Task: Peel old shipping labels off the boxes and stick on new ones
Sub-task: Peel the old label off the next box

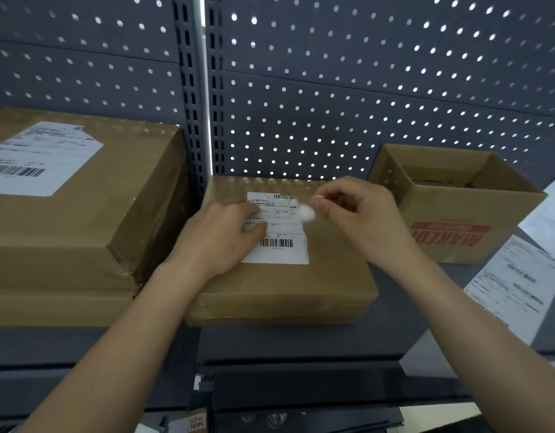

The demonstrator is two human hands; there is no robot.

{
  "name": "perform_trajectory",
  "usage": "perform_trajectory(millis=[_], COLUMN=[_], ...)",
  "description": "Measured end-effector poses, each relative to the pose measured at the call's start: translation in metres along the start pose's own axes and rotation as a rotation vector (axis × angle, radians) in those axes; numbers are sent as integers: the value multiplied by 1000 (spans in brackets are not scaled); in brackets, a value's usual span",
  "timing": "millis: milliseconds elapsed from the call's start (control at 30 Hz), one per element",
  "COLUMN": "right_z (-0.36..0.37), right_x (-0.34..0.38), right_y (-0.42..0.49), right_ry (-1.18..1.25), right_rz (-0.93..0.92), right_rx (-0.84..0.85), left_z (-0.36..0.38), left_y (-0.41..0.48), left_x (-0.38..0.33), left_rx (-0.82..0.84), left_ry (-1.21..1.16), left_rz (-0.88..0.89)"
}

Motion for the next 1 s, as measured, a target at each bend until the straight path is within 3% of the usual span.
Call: perform_trajectory(millis=[200,300,400,867,1000], right_z=[-2,3,1,-9,-10], right_x=[-14,-26,-32,-48,-43], right_y=[-5,-7,-9,-10,-17], right_ry=[30,5,-20,171,128], right_rz=[127,151,136,221,184], right_rx=[49,125,87,42,126], left_z=[-16,-6,2,10,10], left_y=[-29,-41,-46,-45,-46], left_x=[-3,0,-1,-11,-12], left_rx=[-136,-95,-94,-122,-134], left_ry=[-66,-59,-135,-132,-134], left_rz=[30,-56,-125,-126,-132])
Point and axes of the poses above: each hand's wrist, its own y-axis towards the middle knuckle, its own z-axis out of the palm, x = y × z, the point moved 3 cm from there along y, towards the middle knuckle, and after that the axes turned 13 degrees about z, right-handed, at the moved point
